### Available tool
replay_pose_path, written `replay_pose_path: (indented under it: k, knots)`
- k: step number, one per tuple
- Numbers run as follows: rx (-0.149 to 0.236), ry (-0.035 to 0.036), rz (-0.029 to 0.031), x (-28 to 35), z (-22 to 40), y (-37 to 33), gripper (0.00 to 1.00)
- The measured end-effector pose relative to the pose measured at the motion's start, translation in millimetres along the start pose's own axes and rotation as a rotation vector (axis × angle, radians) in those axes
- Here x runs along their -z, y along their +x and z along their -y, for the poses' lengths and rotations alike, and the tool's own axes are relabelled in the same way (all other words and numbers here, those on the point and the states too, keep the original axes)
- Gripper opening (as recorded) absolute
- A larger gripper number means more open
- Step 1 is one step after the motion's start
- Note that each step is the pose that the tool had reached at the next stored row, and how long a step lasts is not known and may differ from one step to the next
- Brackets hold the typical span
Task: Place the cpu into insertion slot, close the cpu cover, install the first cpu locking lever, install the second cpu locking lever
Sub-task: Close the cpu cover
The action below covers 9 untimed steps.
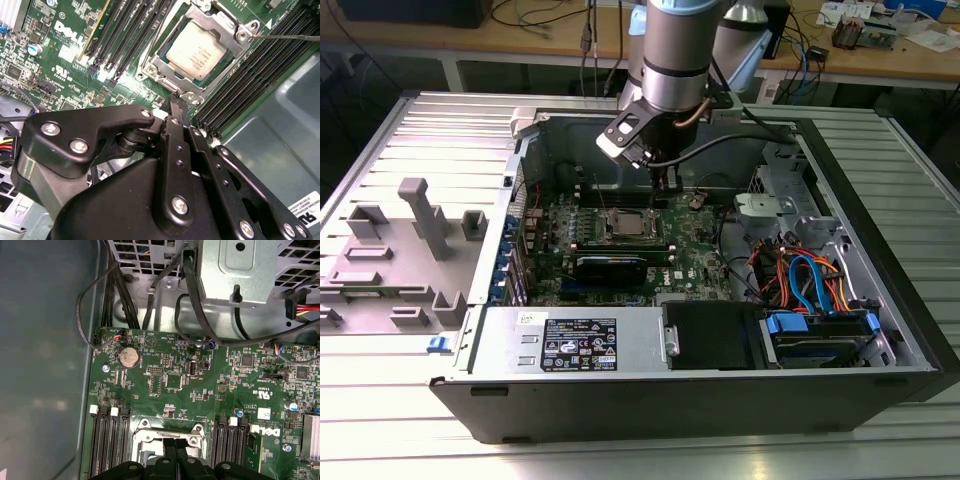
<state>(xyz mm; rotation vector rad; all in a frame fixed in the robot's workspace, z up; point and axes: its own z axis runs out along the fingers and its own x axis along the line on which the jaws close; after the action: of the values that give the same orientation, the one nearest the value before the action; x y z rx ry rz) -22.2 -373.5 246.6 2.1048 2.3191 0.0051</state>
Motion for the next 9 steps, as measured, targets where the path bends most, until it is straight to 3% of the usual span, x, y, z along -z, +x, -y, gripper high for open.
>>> replay_pose_path:
  k: [9]
  knots:
    - [0.000,0.0001,0.0000,-0.1,6.7,0.6,0.11]
